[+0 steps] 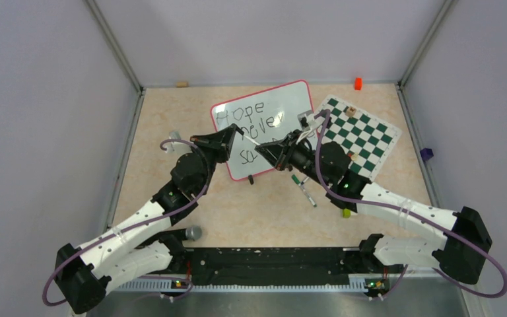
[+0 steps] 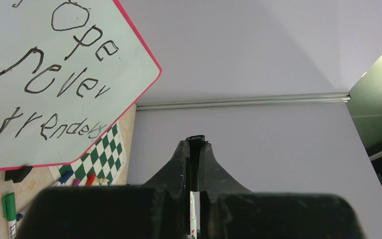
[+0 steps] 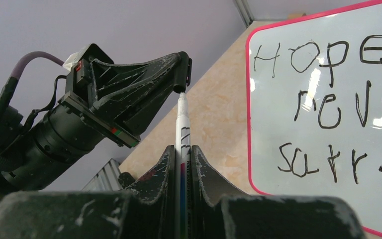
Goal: Write a sentence on the whiteboard
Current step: Insert the whiteboard marker without the cap into the pen cap.
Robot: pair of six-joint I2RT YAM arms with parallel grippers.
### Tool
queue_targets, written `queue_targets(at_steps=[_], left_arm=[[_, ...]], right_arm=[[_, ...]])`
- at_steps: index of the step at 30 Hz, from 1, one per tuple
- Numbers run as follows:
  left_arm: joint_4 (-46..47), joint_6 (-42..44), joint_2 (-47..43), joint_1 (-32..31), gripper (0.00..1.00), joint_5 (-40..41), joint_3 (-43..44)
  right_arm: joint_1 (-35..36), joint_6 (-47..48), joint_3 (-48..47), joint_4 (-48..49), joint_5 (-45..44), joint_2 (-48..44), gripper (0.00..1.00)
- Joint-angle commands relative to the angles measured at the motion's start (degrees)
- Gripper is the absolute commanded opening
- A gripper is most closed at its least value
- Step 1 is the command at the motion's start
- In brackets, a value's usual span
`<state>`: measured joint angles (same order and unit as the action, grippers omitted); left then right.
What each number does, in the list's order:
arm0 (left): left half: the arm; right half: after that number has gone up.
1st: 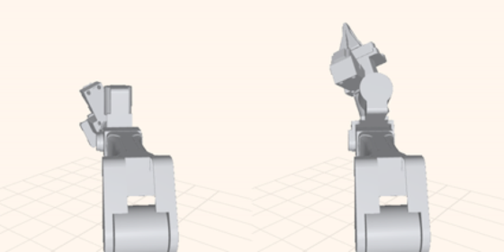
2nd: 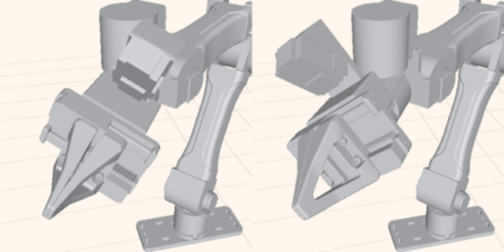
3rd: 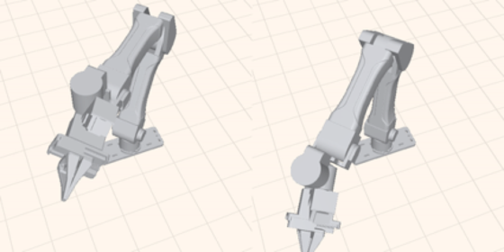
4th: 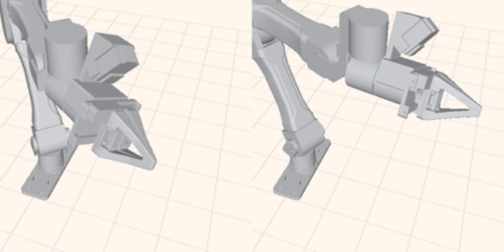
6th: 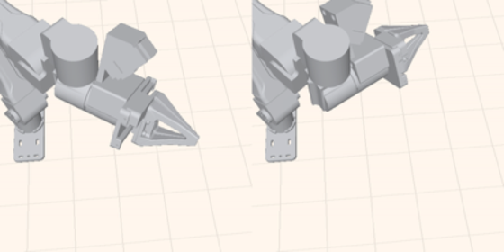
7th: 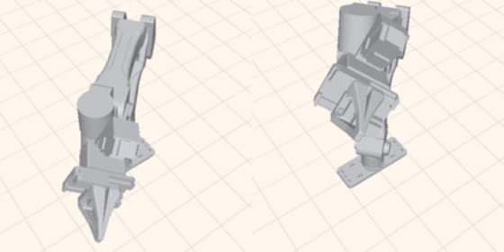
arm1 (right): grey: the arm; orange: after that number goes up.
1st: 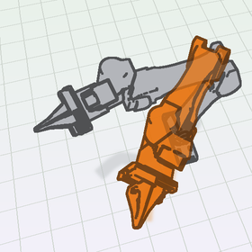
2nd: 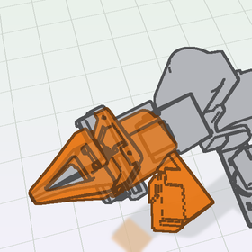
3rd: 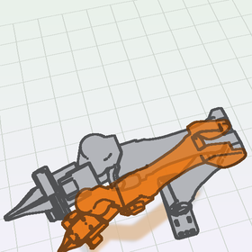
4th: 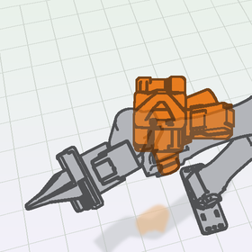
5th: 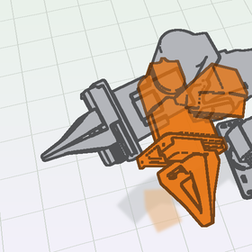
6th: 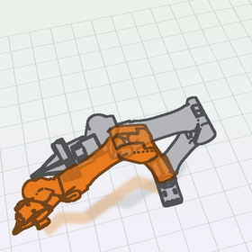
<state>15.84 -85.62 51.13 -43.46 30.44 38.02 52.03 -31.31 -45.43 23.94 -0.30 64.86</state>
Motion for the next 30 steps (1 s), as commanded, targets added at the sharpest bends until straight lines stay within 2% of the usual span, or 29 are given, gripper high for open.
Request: queue_targets(at_steps=[1,18,25,30], left_arm=[[1.4,-0.9,-0.4,0.3,0.0,-0.3,-0.2],[1.6,-2.2,0.0,0.3,0.0,-3.0,-0.4],[3.1,-2.4,1.5,0.2,0.0,-8.6,-0.3],[7.8,-0.3,4.0,0.0,0.0,-12.9,-0.7]], right_arm=[[0.7,1.3,-3.6,1.2,0.5,-0.7,0.0],[0.7,2.1,-4.6,1.9,-0.7,1.4,0.0],[0.6,4.6,-6.3,3.5,-3.3,5.6,0.0],[0.5,7.0,-7.5,5.8,-8.3,9.6,0.0]])
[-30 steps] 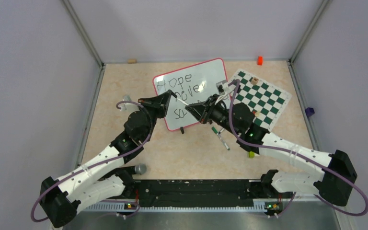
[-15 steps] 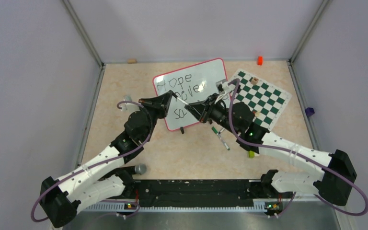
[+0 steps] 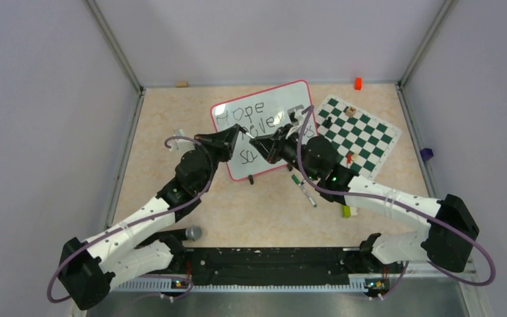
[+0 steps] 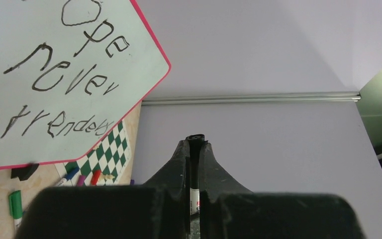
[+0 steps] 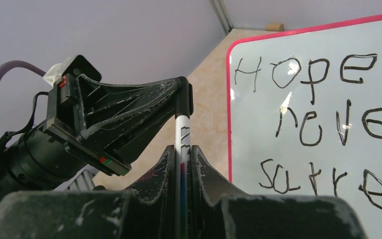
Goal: Write a sentence on the whiteboard
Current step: Insert the whiteboard marker without the cap into the pen cap.
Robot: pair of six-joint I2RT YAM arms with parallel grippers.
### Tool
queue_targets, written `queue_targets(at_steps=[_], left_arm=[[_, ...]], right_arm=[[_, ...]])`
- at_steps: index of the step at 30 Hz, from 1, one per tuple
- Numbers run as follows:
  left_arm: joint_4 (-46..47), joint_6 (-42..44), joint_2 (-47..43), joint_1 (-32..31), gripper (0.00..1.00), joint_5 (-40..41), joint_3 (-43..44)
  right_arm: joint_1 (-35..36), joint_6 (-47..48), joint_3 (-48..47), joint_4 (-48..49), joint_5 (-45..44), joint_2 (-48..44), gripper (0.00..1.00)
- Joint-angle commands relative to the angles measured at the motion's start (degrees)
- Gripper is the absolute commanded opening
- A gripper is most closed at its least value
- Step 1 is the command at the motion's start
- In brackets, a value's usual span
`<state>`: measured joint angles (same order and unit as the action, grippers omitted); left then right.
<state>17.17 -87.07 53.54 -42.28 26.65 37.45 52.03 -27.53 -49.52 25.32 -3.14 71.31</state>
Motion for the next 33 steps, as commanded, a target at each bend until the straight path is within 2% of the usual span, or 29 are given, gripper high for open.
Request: queue_targets(at_steps=[1,5,10,14,17,20,23,25,28,32,33], left_arm=[[7.0,1.2,2.2,-1.4,0.0,-10.1,0.0],[11.0,2.2,5.3,-3.3,0.0,-12.6,0.2],[14.0,4.6,9.6,-8.4,0.0,-14.6,2.4],[12.1,8.9,9.2,-16.0,0.0,-8.1,4.1],[11.3,8.7,8.9,-18.3,0.0,-6.7,3.8],[12.4,7.6,9.4,-18.4,0.0,-7.8,3.1],[12.6,11.4,8.9,-18.2,0.0,-5.9,2.9],[8.9,14.3,6.9,-16.4,0.0,-6.3,3.4],[-2.0,18.6,3.1,-11.6,0.01,-9.4,5.5],[-12.4,24.5,-2.3,-5.1,0.29,-12.8,5.3],[-14.5,26.0,-3.5,-3.8,0.39,-13.6,5.1]], right_arm=[[0.6,3.9,-3.5,5.4,-5.9,3.9,0.0],[0.5,6.1,-4.2,9.0,-6.1,6.6,0.0],[0.4,8.3,-8.3,5.4,-4.6,10.5,0.0],[-0.7,6.7,-8.3,5.9,-2.6,11.3,0.0],[-1.7,5.1,-7.0,7.2,-1.1,11.0,0.0],[-2.8,3.8,-6.2,7.6,0.8,10.6,0.0],[-3.9,1.7,-6.0,5.1,2.5,8.6,0.0],[-5.3,0.2,-5.2,0.4,3.7,6.1,0.0],[-9.0,-3.1,-2.4,-6.2,7.5,1.2,0.0],[-12.7,-4.7,2.3,-15.0,12.3,-5.4,0.0],[-13.5,-5.2,3.9,-16.0,13.9,-6.8,0.0]])
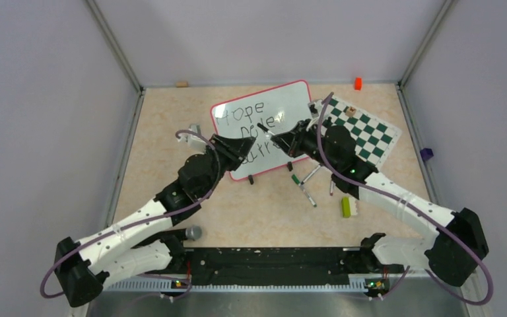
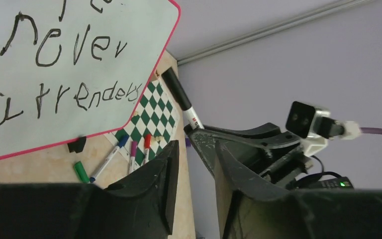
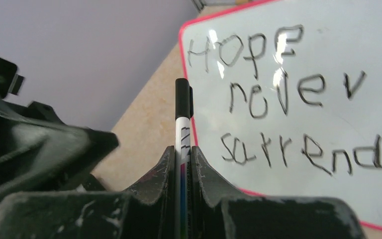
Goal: Write a sentence on the whiteboard
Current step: Insert the whiteboard marker without the cap into the pen cap, then put down the whiteboard marker at the center of the board.
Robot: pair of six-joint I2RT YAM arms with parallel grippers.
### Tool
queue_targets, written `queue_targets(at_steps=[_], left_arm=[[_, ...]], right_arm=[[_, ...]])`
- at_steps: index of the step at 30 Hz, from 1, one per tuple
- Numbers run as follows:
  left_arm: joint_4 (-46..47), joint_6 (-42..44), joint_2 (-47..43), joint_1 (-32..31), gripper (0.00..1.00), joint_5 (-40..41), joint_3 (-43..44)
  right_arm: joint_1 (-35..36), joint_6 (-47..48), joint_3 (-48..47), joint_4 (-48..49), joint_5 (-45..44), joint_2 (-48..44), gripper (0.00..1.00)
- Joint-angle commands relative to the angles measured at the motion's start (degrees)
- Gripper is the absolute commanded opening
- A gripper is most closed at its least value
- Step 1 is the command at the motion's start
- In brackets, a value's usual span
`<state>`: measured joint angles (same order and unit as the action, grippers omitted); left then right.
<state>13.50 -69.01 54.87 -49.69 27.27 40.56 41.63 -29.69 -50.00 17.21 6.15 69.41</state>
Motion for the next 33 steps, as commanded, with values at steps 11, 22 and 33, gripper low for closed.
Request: queue_targets(at_steps=[11,22,33], left_arm=[[-24.4,19.1,-10.2,10.5,0.57,-18.5,1.1],[-26.1,25.7,-9.6,11.3,0.64,-15.5,-0.5],[-26.4,37.0,-16.5,11.3,0.99,-5.6,-5.0]], right_arm=[[-4.3,-8.6,22.6,-4.0,11.5,-9.0,0.0],[-4.3,-10.5,27.3,9.1,12.5,2.2,0.18],[-7.1,1.1,20.8,-15.1,-1.5,-7.5,0.81]])
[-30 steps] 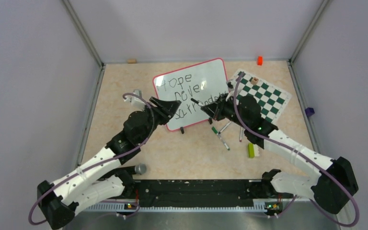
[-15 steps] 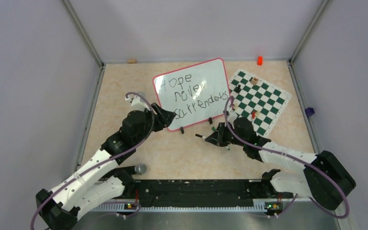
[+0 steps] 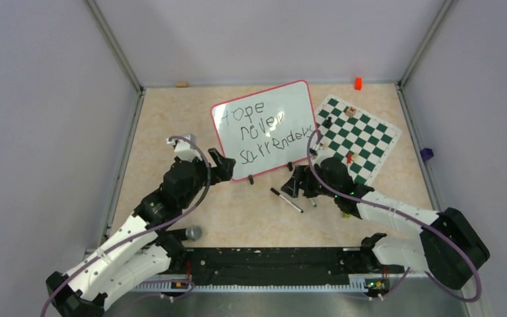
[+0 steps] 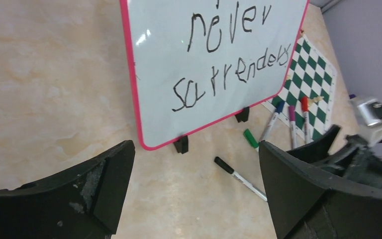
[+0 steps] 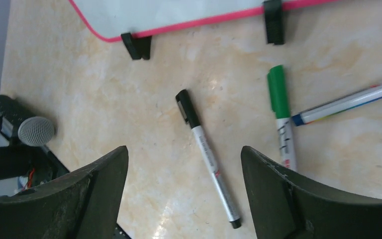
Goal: Write a sentence on the whiteboard
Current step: Put down the whiteboard marker at the center of the board, then reset both arms
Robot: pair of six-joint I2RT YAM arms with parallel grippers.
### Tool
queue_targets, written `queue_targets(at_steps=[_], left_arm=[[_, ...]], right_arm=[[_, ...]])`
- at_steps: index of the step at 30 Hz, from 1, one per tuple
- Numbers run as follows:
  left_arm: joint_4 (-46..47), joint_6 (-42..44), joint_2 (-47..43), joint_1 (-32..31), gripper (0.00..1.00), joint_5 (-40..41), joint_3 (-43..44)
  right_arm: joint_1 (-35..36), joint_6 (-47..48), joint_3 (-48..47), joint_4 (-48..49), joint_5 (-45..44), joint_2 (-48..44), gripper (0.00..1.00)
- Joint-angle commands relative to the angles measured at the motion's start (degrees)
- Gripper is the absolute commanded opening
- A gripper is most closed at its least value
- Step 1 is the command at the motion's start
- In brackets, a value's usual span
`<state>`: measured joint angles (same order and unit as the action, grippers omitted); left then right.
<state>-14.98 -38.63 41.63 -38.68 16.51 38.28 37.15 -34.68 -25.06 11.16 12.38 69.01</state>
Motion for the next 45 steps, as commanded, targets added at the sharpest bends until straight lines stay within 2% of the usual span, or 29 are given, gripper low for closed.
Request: queue_targets(at_steps=[1,4,8,11,13,15,17,19,21,24,27,30,32,34,35,39,40,41,42,45], left_arm=[[3.5,8.7,-4.1,0.3,0.99,5.8,-3.7],[9.0,14.1,-6.5,0.3,0.96,9.5,-7.7],[20.8,20.1,-8.4,0.3,0.96,22.8,-14.9],[36.1,30.2,-8.1,0.8,0.96,28.7,-22.8],[44.3,34.5,-6.2,3.1,0.96,30.0,-26.2],[46.5,35.0,-3.2,7.4,0.97,27.9,-27.1],[48.9,34.8,-0.3,12.6,0.97,24.2,-28.4],[57.2,36.0,3.0,17.2,0.95,18.7,-31.9],[65.6,36.5,7.2,21.9,0.93,14.0,-34.3],[69.0,34.1,16.5,29.0,0.93,8.4,-33.2],[78.6,35.1,24.4,30.2,0.93,5.5,-32.8],[73.6,37.7,29.2,31.2,0.92,4.4,-26.8],[72.7,40.4,31.8,31.4,0.91,3.1,-24.5],[71.8,41.3,32.9,31.4,0.88,3.5,-23.5],[72.5,40.8,33.1,31.7,0.89,2.8,-24.7],[99.1,41.3,45.5,34.9,0.88,-1.3,-30.9],[99.9,42.0,45.1,34.8,0.88,-2.3,-30.7],[94.2,41.6,43.2,34.8,0.88,-3.3,-29.3],[85.4,40.4,41.8,35.1,0.88,-3.7,-26.9],[78.0,38.9,42.7,37.3,0.85,-5.4,-22.0]], right_arm=[[-4.0,7.2,-4.6,-12.3,-9.1,-9.0,0.81],[-8.5,10.1,-6.4,-17.4,-14.5,-14.6,0.8],[-11.5,13.8,-7.4,-18.2,-29.9,-20.5,0.8],[-14.8,17.3,-5.3,-12.6,-39.3,-20.1,0.8],[-18.4,17.4,-2.7,-7.7,-41.3,-18.6,0.8],[-21.6,20.2,2.0,1.0,-40.1,-18.3,0.79],[-24.2,24.7,7.7,11.9,-34.8,-18.7,0.79],[-25.5,29.4,13.8,24.2,-31.3,-18.4,0.79],[-25.6,34.1,18.9,38.3,-29.7,-15.2,0.79],[-26.7,34.3,21.1,50.2,-30.4,-5.8,0.79],[-27.4,37.7,19.3,53.3,-28.4,-0.7,0.77],[-30.3,37.8,19.1,61.7,-25.0,7.9,0.7],[-32.1,36.1,19.5,71.8,-26.8,16.4,0.72],[-33.0,33.2,15.9,59.4,-27.2,13.2,0.75],[-33.4,33.3,14.7,59.4,-26.6,14.7,0.74],[-33.5,32.8,14.8,59.6,-27.8,14.5,0.77],[-33.5,32.7,14.7,59.0,-27.7,14.3,0.89],[-33.5,32.7,14.7,58.7,-27.7,14.3,0.98],[-33.5,32.8,14.7,59.4,-27.8,14.5,0.99],[-33.5,32.7,14.8,59.3,-27.7,14.4,0.99]])
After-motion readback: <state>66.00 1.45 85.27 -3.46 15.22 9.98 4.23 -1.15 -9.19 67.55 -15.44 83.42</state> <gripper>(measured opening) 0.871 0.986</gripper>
